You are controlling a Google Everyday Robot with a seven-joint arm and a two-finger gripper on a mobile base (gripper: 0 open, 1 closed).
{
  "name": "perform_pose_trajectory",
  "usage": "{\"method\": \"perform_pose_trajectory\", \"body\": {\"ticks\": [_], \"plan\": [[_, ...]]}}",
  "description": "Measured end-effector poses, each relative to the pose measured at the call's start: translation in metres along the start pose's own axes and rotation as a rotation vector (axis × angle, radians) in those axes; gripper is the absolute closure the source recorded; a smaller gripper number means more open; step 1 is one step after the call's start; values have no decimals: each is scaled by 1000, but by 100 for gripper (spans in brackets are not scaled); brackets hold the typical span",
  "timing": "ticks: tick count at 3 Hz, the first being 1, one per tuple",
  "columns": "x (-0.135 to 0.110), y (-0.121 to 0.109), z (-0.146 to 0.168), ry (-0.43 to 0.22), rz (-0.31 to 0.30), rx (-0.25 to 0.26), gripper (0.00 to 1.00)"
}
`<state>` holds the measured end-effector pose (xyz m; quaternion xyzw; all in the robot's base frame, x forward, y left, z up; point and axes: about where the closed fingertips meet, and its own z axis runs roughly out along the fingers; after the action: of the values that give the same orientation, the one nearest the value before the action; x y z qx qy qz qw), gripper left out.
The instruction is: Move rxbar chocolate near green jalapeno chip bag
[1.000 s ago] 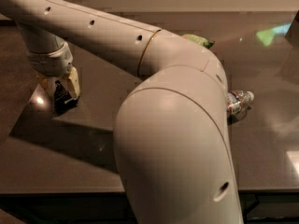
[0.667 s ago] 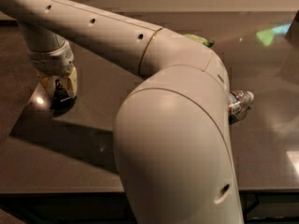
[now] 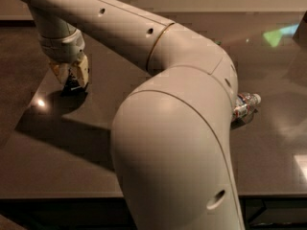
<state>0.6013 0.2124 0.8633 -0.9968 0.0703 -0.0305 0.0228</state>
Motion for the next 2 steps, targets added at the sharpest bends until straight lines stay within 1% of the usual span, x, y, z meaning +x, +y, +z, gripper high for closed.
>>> {"method": "perform_pose_trajectory", "body": {"ticks": [1, 2], "plan": [[29, 15, -15, 49, 71, 6, 100], [62, 39, -33, 114, 159, 6, 100]]}}
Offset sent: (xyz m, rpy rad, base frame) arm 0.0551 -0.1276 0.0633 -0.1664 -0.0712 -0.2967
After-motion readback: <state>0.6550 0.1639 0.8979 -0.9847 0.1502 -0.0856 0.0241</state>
